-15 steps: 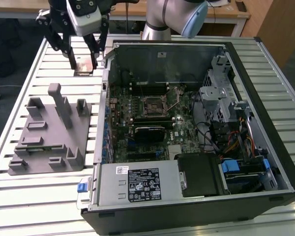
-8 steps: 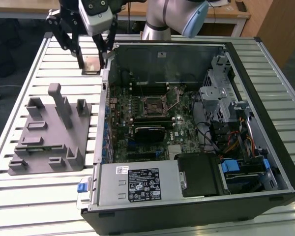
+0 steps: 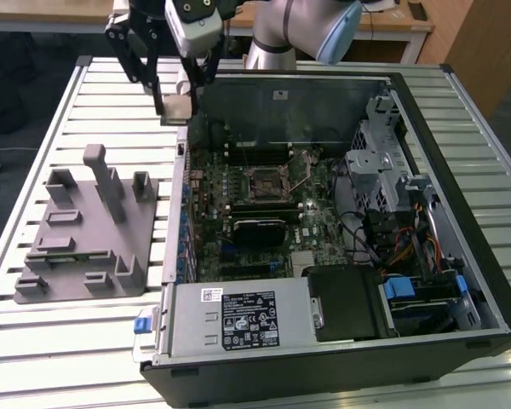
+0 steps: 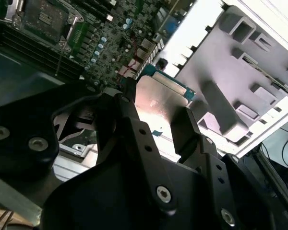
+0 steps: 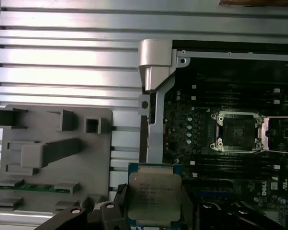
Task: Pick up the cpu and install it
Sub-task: 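Pick up the cpu and move it towards the insertion slot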
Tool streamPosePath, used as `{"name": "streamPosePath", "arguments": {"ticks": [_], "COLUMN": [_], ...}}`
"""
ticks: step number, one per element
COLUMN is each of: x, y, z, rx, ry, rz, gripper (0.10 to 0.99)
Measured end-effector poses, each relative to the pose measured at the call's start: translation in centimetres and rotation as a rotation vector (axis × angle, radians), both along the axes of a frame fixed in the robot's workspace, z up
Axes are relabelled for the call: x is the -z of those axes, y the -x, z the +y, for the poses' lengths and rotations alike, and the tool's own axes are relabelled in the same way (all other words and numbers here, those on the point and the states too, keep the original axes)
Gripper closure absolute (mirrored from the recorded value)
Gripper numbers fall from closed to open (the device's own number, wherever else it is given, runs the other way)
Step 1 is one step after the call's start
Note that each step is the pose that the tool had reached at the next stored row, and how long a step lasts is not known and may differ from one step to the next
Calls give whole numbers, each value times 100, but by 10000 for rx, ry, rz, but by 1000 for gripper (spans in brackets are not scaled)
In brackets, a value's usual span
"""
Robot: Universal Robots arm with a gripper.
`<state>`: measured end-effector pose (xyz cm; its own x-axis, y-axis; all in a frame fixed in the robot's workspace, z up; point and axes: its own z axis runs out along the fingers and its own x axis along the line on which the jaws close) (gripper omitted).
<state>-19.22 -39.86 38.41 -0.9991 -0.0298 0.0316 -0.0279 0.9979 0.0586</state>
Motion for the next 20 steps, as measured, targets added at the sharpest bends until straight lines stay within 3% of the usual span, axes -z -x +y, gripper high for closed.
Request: {"name": "streamPosePath", "arguments": {"ticks": [6, 20], "x": [8, 26], "y": [-179, -613], "z": [81, 180], "rx": [2, 1], "ry": [0, -1], "rz": [0, 0], "gripper": [553, 553]}}
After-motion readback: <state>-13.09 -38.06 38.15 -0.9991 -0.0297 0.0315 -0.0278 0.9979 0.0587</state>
